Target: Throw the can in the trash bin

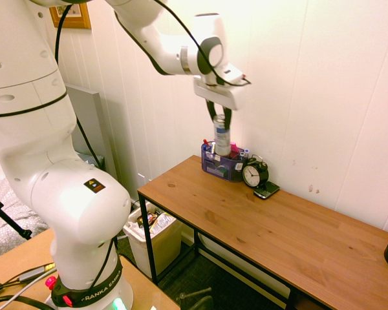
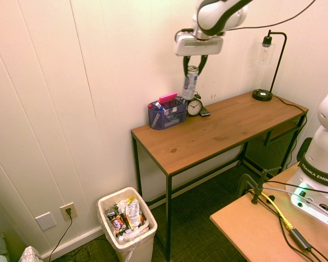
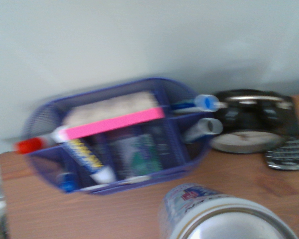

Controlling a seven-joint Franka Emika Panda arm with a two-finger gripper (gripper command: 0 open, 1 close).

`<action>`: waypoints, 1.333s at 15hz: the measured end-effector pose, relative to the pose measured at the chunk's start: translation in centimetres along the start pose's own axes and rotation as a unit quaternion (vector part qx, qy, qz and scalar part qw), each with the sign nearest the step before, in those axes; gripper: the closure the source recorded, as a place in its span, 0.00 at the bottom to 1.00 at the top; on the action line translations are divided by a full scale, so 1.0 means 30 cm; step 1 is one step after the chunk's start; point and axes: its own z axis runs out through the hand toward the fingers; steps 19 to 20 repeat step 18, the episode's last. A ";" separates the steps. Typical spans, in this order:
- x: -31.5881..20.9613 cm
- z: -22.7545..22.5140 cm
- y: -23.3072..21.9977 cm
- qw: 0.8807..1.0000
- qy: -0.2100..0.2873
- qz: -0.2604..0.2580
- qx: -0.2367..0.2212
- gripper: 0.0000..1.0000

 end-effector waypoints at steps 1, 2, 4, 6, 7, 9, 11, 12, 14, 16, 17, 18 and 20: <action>-0.080 0.018 -0.094 1.000 -0.011 -0.019 0.002 1.00; -0.151 0.052 -0.179 0.999 -0.023 -0.037 0.002 1.00; -0.316 0.114 -0.330 0.996 -0.045 -0.079 -0.006 1.00; -0.512 0.144 -0.448 0.991 -0.060 -0.121 -0.020 1.00; -0.600 0.158 -0.493 0.987 -0.066 -0.141 -0.026 1.00; -0.727 0.225 -0.559 0.982 -0.074 -0.168 -0.049 1.00; -0.773 0.318 -0.605 0.978 -0.076 -0.177 -0.078 0.00; -0.777 0.347 -0.633 0.978 -0.077 -0.177 -0.084 0.00; -0.768 0.358 -0.680 0.978 -0.075 -0.173 -0.085 0.00; -0.759 0.332 -0.707 0.979 -0.072 -0.170 -0.080 0.00; -0.752 0.321 -0.715 0.980 -0.070 -0.169 -0.077 0.00; -0.747 0.316 -0.719 0.981 -0.069 -0.168 -0.075 0.00; -0.747 0.316 -0.719 0.981 -0.069 -0.168 -0.075 0.00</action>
